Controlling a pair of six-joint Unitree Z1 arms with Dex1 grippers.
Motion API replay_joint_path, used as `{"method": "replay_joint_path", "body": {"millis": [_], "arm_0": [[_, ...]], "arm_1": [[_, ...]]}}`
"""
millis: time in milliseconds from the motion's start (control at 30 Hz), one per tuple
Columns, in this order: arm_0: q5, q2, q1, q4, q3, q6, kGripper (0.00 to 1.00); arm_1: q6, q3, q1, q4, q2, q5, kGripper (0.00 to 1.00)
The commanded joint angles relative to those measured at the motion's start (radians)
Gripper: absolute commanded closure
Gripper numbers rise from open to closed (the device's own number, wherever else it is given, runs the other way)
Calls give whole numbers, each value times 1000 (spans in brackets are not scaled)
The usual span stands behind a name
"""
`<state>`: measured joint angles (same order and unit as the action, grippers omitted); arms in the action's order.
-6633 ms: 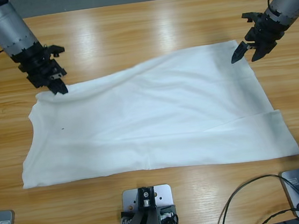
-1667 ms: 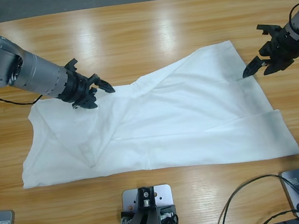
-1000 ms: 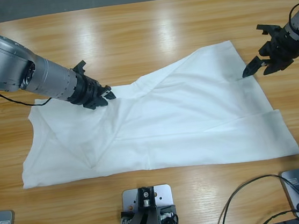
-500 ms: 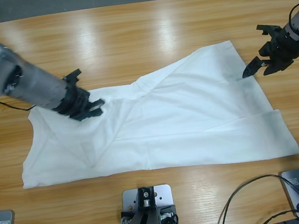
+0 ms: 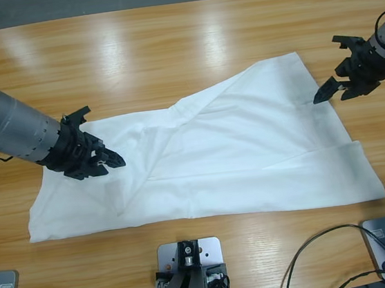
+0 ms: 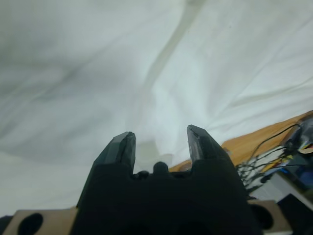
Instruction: Fold clothes
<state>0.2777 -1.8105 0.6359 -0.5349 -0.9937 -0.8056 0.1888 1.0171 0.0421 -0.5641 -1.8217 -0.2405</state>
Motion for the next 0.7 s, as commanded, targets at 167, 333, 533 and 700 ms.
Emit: {"method": "replay_joint_path", "body": {"millis": [167,333,533,700], "arm_0": [[26,8,5,10,95,-206,598],[29,34,5,4,96,-294,474],[35,28,5,9,93,-297,477],[57,13,8,38,92,-268,1000]], "arm_1": [[-11,-52,9,29,14,3,202],[-11,-53,9,30,13,3,202],[-11,-56,9,32,13,2,202],[-11,-58,9,32,19,3,202]]}}
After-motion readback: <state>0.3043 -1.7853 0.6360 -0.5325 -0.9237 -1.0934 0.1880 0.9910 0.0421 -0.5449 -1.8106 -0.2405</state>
